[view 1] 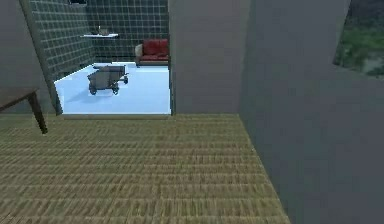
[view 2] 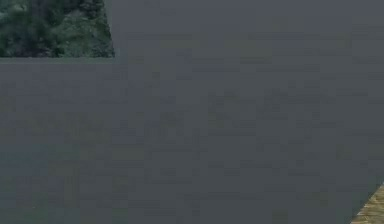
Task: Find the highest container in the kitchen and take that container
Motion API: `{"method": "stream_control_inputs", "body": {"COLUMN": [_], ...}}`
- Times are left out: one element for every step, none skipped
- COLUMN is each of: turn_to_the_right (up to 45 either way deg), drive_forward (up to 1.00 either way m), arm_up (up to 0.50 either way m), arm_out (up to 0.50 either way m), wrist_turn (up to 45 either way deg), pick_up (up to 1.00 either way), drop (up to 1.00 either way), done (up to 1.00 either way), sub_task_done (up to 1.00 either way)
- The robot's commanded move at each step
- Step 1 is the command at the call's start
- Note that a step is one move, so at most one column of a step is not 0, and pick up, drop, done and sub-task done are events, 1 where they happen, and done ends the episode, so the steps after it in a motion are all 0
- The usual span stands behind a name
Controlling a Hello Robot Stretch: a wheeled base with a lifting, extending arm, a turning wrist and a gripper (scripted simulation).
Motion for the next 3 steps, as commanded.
{"method": "stream_control_inputs", "body": {"turn_to_the_right": [0.0, -45.0, -3.0], "drive_forward": [0.3, 0.0, 0.0], "arm_up": [0.0, 0.0, 0.0], "arm_out": [0.0, 0.0, 0.0], "wrist_turn": [0.0, 0.0, 0.0], "pick_up": [0.0, 0.0, 0.0], "drop": [0.0, 0.0, 0.0], "done": [0.0, 0.0, 0.0], "sub_task_done": [0.0, 0.0, 0.0]}}
